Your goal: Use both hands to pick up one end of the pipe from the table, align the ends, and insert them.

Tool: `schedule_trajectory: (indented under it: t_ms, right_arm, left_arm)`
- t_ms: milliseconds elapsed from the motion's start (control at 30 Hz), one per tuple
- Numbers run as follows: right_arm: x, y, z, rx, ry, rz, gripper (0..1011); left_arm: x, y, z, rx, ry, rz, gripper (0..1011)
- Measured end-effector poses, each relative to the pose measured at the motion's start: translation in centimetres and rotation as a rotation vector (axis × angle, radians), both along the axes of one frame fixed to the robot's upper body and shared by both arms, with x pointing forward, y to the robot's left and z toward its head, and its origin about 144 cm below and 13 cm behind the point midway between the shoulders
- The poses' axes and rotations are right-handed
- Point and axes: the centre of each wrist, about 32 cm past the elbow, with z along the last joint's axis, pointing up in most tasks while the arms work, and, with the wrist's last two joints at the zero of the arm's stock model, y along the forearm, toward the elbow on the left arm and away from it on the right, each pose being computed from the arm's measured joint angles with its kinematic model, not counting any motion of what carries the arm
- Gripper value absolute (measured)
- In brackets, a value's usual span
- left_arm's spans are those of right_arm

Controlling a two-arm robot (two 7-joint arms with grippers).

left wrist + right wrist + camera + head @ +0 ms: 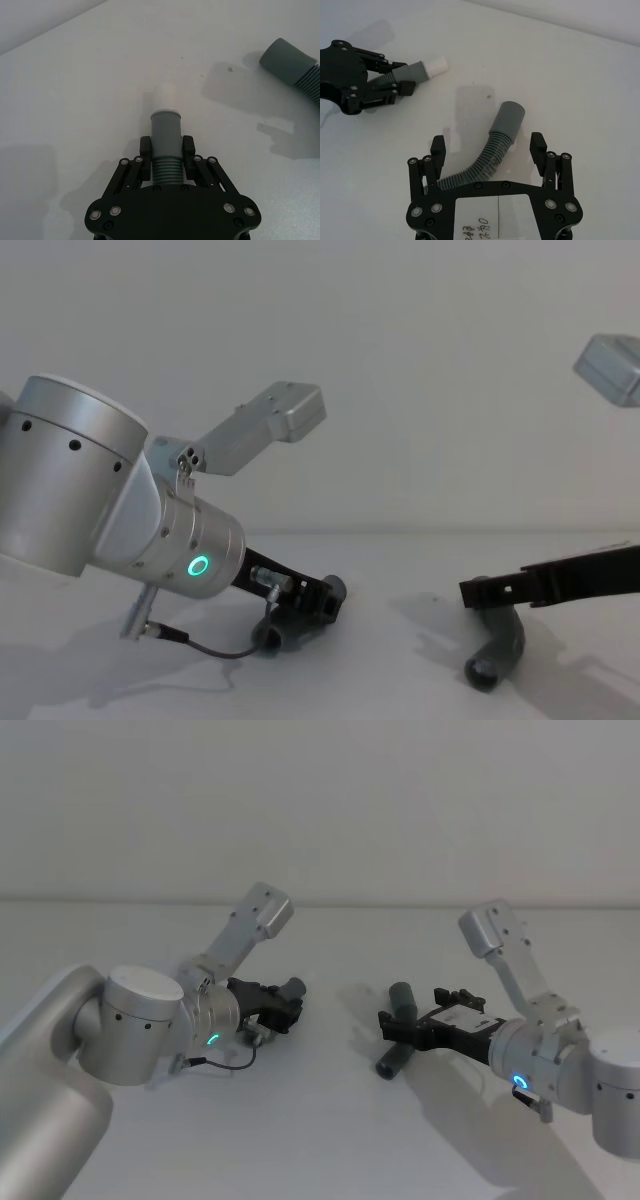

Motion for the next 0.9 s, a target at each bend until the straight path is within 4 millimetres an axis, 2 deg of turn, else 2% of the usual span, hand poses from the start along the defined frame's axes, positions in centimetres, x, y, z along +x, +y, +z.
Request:
schedule_trajectory:
  t_ms: [900]
  right_arm:
    - [0.9,1.6,-1.3,-0.015,0.045,-0.008,1001]
  left_arm:
    - [0.0,0.0,0.0,0.0,0.0,0.0,357]
